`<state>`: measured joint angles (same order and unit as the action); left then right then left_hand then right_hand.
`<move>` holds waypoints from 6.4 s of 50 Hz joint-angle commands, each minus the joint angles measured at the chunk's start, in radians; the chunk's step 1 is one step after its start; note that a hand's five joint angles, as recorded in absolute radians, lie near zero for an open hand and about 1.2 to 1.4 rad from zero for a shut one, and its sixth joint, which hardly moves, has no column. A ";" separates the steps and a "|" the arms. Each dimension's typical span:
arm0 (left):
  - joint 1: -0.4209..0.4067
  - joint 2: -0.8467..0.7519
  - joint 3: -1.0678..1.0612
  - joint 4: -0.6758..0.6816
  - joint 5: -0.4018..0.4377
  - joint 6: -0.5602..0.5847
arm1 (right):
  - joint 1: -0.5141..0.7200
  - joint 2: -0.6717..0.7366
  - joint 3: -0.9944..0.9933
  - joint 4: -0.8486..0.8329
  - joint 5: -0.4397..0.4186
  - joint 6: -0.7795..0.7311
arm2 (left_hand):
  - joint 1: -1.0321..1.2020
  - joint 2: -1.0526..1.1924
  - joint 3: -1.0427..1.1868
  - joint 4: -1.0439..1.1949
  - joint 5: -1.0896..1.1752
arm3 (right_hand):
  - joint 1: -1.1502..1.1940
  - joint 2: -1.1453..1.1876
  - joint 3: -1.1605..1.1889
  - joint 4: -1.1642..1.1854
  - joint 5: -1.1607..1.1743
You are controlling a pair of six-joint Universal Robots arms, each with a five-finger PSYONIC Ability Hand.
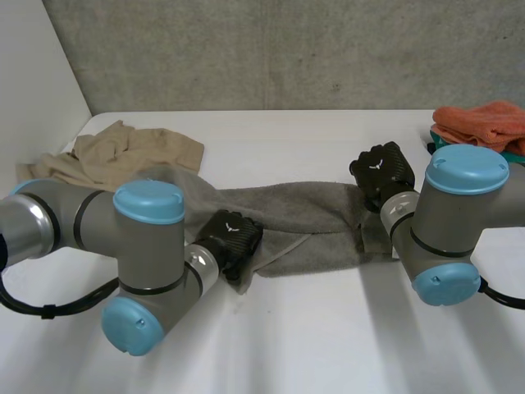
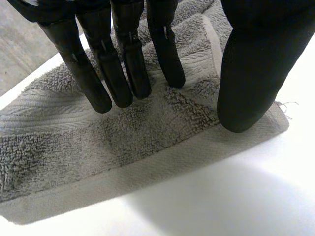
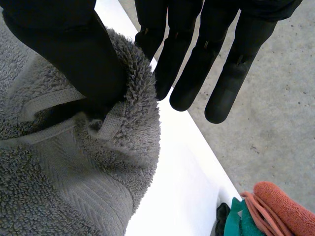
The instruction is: Fold the laundry.
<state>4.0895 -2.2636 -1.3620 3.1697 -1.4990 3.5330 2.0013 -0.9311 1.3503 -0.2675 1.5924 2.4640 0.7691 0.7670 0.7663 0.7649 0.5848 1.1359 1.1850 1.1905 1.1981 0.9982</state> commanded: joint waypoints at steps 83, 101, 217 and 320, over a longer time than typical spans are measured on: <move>0.338 0.124 0.707 0.030 0.037 -0.355 | 0.060 -0.190 -0.408 0.075 -0.118 0.050 | 0.627 0.629 0.630 0.631 0.637 | 0.260 0.211 0.206 0.198 0.224; 0.476 0.072 0.021 0.012 0.175 0.009 | 0.077 -0.147 0.007 0.314 -0.164 -0.163 | 0.627 0.629 0.630 0.631 0.637 | 0.260 0.211 0.206 0.198 0.224; 0.443 0.374 -0.019 0.009 0.080 0.093 | -0.026 0.028 0.013 0.375 -0.189 0.532 | 0.627 0.629 0.630 0.631 0.637 | -0.530 -0.579 -0.584 -0.592 -0.567; 0.407 0.317 0.324 0.095 0.178 -0.106 | -0.136 -0.204 -0.218 0.088 -0.290 0.153 | 0.627 0.629 0.630 0.631 0.637 | -0.226 -0.275 -0.280 -0.288 -0.263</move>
<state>4.4730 -2.0019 -0.8295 3.2454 -1.4235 3.3792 1.8719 -1.1322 0.9683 -0.1572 1.3474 2.6268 1.1808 1.1981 1.1919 1.2015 0.9846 1.1354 1.1686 1.1777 1.1857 1.0084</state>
